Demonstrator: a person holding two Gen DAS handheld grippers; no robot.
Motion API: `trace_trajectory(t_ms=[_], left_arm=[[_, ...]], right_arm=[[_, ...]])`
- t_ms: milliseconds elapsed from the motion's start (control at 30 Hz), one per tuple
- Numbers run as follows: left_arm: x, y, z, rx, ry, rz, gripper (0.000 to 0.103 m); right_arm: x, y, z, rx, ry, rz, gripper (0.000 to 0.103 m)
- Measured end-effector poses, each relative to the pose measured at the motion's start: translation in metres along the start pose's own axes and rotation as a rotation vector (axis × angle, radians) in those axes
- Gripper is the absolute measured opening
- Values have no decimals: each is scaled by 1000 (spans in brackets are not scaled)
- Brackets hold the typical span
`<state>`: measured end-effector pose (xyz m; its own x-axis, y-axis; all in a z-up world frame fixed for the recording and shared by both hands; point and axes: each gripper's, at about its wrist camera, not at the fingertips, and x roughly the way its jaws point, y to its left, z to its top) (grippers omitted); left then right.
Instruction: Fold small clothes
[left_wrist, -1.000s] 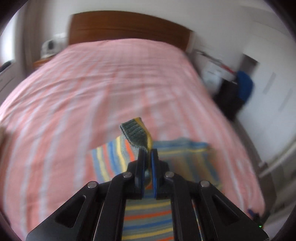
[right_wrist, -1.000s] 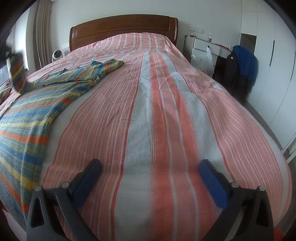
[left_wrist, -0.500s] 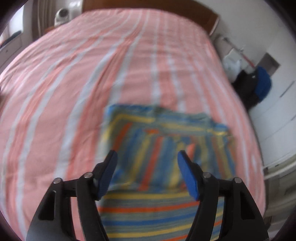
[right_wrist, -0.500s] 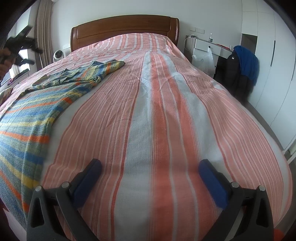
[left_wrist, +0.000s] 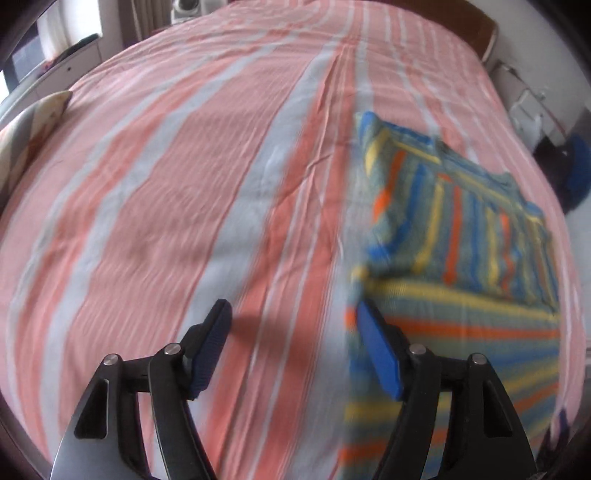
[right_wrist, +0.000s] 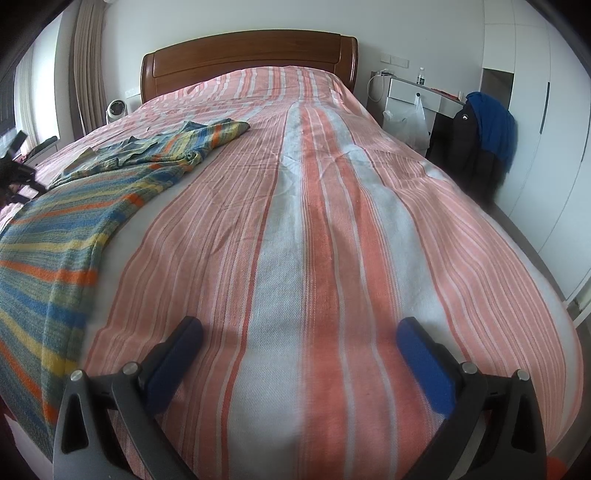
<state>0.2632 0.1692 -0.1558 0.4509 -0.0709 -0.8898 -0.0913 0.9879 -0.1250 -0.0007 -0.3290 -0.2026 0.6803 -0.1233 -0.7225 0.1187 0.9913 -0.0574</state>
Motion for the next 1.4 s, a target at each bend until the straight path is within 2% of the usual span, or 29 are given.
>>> trace_trajectory(t_ms=[133,267,400,533,733,1400], left_arm=[[-31,20,-32,16,-53,-8,92],[-40,36,-61,30,-111,62,93],[-18,49,-82,-4,-126,113,94],[-19,52,-100,13,-240,129,100],[-19,60,-97,-6,-233,90,102],[-18,59,-100,8,-241,112,103]], right_arm=[[0,0,1,0,-1,-1,103],[0,0,0,-1,-5,-5,103],[0,1,-1,-4,-16,-11,103],[0,2,-2,-8,-25,-13,103],[2,3,-2,-14,-36,-21,103],[2,3,-2,-15,-37,-21,103]])
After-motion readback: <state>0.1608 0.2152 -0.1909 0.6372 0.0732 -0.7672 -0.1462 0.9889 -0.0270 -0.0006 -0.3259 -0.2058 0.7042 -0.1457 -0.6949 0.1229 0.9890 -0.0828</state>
